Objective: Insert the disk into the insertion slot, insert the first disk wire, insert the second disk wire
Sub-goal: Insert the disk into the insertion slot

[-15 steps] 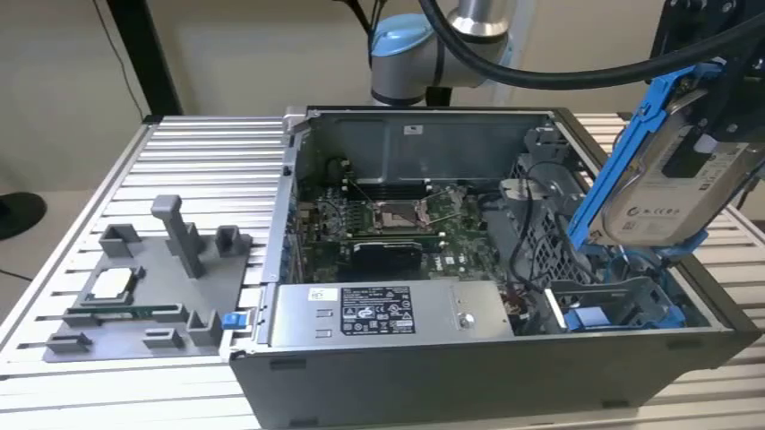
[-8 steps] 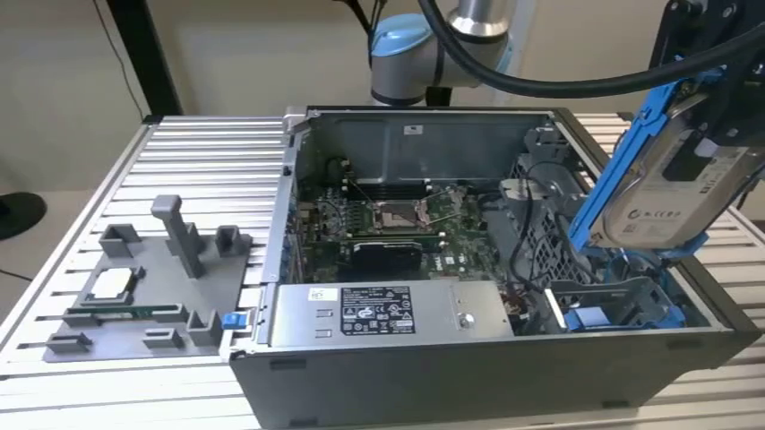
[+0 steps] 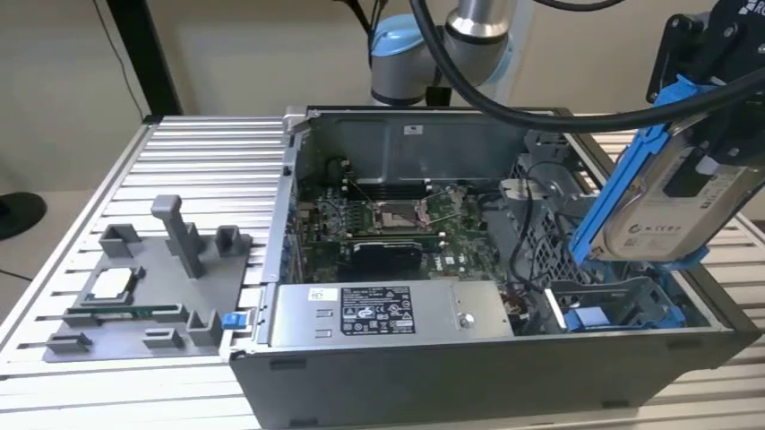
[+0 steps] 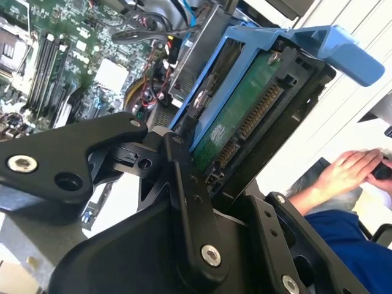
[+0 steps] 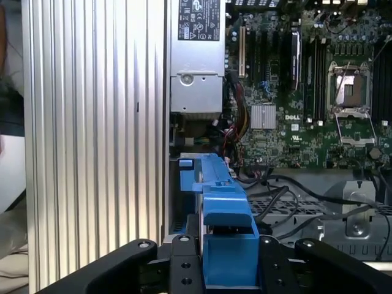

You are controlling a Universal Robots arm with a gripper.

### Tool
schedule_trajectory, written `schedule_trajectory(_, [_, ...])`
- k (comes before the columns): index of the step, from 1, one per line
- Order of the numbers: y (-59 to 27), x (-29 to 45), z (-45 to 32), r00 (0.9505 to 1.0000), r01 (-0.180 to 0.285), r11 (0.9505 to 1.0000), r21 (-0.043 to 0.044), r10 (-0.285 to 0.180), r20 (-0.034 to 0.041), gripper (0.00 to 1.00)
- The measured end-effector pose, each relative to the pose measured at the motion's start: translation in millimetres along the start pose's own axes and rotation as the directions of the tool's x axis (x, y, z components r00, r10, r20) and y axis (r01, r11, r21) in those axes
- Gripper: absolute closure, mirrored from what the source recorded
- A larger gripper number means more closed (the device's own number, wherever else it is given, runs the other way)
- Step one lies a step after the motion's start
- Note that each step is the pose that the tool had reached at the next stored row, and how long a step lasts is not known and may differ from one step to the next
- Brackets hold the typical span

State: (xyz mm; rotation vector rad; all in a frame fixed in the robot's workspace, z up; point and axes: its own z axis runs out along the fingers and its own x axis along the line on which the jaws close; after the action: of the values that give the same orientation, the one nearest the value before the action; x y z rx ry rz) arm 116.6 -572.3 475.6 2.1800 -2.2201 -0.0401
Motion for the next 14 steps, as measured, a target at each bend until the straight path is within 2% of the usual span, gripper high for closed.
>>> schedule_trajectory(14, [-0.1, 0.7, 2.1, 1.0000, 0.000, 1.0000, 0.0000, 0.000, -0.0002, 1.00])
